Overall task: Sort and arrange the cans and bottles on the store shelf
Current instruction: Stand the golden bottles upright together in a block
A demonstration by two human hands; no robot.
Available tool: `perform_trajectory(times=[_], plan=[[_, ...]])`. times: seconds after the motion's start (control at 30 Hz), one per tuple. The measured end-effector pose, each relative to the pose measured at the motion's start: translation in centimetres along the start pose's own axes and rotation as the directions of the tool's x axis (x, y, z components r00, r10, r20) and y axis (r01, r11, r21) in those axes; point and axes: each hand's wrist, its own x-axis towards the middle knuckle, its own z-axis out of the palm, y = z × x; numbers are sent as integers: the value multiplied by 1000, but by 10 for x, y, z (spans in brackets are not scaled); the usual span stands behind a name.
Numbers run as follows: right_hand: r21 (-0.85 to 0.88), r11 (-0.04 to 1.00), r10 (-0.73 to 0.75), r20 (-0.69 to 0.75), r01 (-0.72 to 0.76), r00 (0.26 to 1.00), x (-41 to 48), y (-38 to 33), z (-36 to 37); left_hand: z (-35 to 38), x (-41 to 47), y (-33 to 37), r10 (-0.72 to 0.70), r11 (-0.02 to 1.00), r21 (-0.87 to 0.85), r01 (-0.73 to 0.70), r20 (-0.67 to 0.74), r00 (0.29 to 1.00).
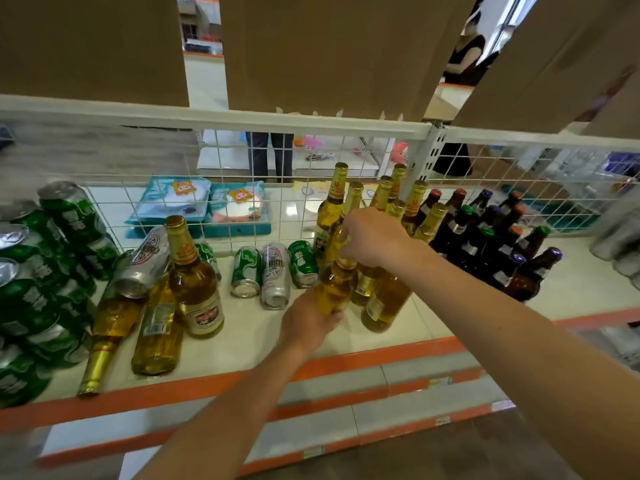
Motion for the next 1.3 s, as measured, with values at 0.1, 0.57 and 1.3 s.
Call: perform_trajectory(times=[0.1,0.57,1.3], plan=[[-77,996,36,-29,-38,999,8,6,0,17,6,17,-59,998,-16,60,11,998],[-258,965,21,-102,-47,995,16,24,3,26,16,18,-104,985,-118,128,190,976],[707,629,-180,-272,323,945,12,-175,66,-156,-54,-106,-207,962,-227,149,-258,944]])
